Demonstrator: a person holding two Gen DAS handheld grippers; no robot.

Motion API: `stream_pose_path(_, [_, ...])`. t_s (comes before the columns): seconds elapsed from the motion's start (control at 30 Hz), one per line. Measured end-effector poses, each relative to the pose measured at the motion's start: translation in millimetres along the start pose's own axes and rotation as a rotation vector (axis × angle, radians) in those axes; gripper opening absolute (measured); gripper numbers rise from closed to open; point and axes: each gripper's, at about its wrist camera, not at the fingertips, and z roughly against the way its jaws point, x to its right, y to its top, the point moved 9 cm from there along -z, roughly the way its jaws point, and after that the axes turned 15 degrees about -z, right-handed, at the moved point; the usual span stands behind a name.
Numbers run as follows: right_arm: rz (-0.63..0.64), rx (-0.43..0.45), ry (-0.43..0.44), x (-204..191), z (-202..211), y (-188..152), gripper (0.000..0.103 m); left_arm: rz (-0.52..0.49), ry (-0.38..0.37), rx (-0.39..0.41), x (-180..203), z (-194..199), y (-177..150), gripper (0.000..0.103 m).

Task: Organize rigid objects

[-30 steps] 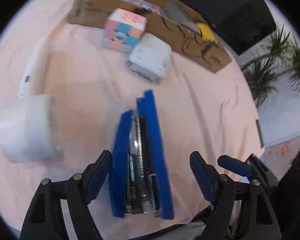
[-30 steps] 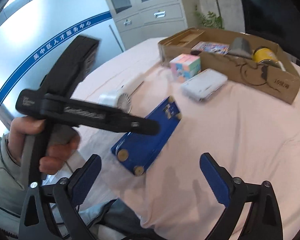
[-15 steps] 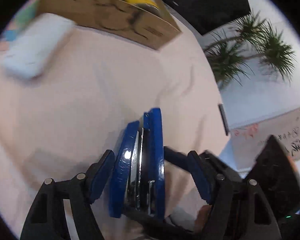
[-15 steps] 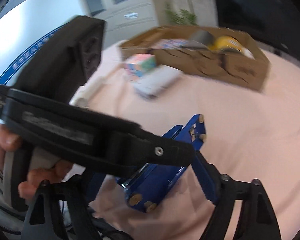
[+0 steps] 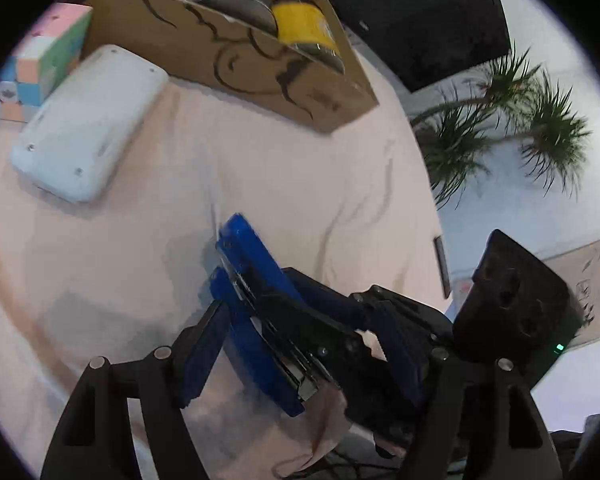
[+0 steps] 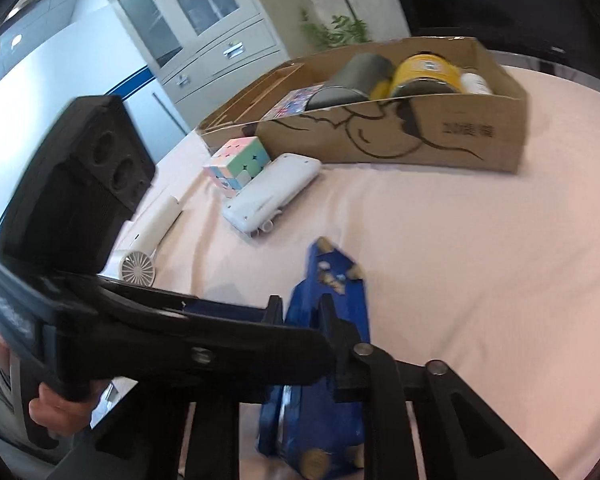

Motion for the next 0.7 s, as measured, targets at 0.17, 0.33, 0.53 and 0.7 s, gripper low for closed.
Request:
stream_pose_path(0.17, [0.099, 0.066, -0.096, 1.0, 39.4, -7.7, 0.078, 0.021, 0.049, 0.046, -18.0, 18.7, -0.1, 0.073])
stream_pose_path(0.33, [0.299, 0.027, -0.264, -8.6, 33.5, -56.9, 0.085, 0.027, 0.054, 0.049, -31.9, 25.3, -5.9, 0.073])
stream_pose_path(0.53, [0.289, -0.029, -0.329, -7.4, 7.8, -69.1, 0.048, 0.029, 0.041, 0.058, -40.1, 31.5, -9.9, 0.073])
stream_pose_path(0.7, [-0.237, -0.1, 0.128, 18.7, 17.7, -37.6, 0.047, 0.01, 0.04, 0.081, -35.6, 34.1, -1.2, 0.073])
